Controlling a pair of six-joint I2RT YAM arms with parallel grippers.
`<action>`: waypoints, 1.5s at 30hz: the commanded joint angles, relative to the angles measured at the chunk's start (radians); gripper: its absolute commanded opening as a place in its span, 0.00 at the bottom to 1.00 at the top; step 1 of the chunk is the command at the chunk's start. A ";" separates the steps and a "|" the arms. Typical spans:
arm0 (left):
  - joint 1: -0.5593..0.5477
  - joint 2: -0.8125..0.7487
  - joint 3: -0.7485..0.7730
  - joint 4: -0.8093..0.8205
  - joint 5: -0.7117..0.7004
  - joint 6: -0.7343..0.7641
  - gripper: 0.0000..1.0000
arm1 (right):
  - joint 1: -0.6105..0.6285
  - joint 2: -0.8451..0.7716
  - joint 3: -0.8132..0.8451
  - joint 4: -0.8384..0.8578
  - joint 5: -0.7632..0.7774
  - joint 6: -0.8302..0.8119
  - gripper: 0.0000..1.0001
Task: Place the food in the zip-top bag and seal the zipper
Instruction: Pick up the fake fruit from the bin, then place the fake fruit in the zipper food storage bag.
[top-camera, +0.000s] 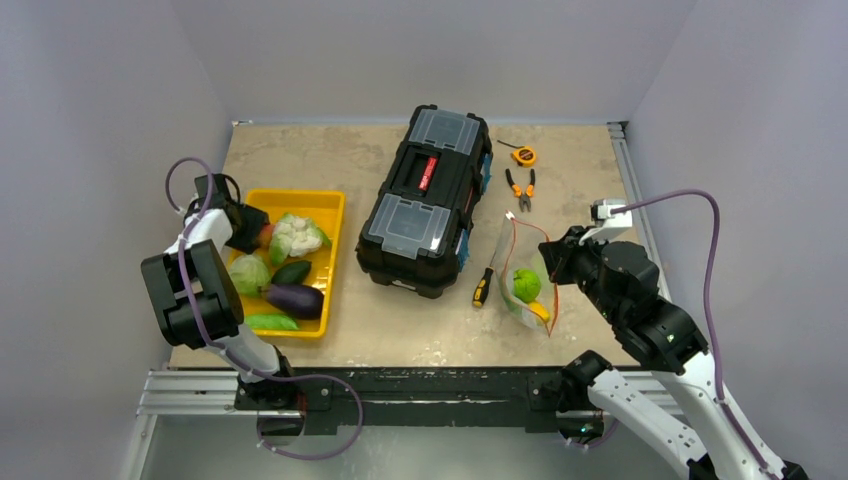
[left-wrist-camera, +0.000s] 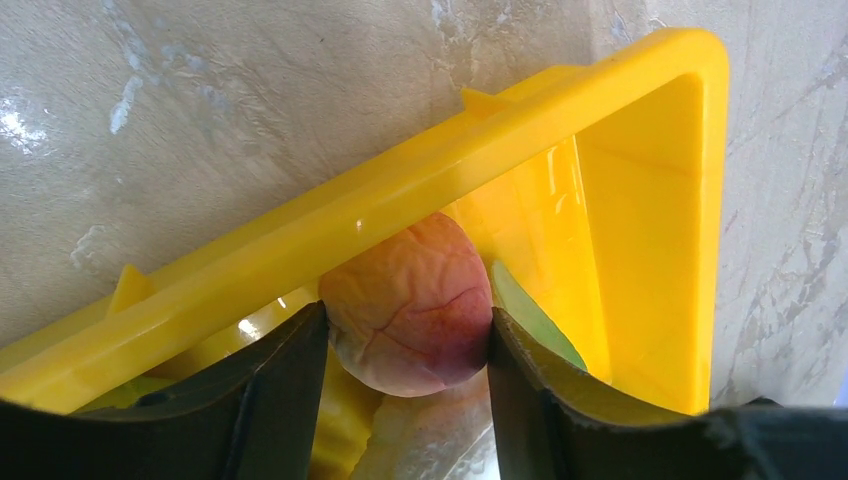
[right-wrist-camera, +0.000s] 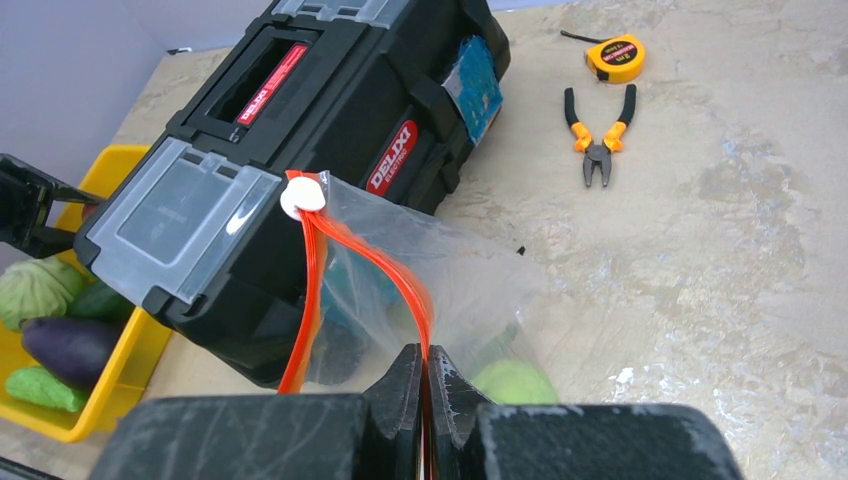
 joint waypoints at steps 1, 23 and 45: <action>0.002 0.002 0.001 -0.069 -0.037 0.018 0.48 | 0.005 -0.002 -0.004 0.042 0.002 -0.008 0.00; -0.030 -0.457 -0.130 0.332 0.371 0.108 0.12 | 0.004 0.004 -0.005 0.042 -0.003 -0.008 0.00; -1.039 -0.819 -0.295 0.831 0.509 0.203 0.12 | 0.004 0.007 -0.007 0.042 -0.035 -0.011 0.00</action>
